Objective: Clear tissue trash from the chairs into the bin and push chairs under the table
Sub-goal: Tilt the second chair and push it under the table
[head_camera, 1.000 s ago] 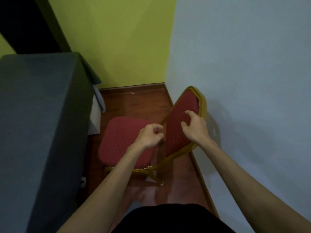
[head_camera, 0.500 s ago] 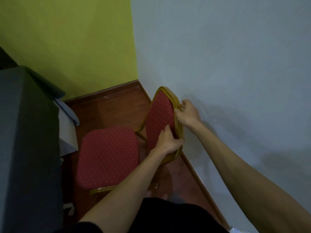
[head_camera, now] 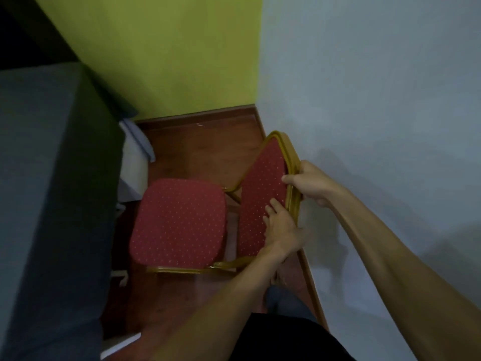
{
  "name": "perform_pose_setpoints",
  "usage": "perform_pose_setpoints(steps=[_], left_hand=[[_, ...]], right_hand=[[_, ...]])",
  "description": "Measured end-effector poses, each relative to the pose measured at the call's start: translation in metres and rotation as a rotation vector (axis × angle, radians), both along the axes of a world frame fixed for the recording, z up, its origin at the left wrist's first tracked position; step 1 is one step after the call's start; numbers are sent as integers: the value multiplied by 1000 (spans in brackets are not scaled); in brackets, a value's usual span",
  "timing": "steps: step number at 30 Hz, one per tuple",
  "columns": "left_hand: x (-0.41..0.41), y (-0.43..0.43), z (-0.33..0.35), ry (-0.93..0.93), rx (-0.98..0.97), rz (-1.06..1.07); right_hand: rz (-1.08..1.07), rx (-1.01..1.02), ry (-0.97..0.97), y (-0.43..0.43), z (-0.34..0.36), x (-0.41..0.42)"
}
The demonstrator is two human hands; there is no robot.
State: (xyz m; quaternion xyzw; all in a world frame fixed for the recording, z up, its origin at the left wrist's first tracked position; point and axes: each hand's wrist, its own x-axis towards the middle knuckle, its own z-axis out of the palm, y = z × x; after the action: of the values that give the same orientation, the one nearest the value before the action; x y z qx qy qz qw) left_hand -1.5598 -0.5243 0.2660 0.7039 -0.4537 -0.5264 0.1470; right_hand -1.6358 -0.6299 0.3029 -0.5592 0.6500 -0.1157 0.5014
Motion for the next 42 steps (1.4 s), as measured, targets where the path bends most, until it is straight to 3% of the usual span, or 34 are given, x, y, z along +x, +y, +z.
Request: perform_pose_setpoints(steps=[8, 18, 29, 42], left_hand=[[33, -39, 11, -129, -75, 330], [112, -46, 19, -152, -37, 671], [200, -72, 7, -107, 35, 510], [275, -77, -11, -103, 31, 537]], right_hand=[[334, 21, -23, -75, -3, 50], [560, 135, -96, -93, 8, 150], [444, 263, -206, -111, 6, 238], [442, 440, -288, -132, -6, 314]])
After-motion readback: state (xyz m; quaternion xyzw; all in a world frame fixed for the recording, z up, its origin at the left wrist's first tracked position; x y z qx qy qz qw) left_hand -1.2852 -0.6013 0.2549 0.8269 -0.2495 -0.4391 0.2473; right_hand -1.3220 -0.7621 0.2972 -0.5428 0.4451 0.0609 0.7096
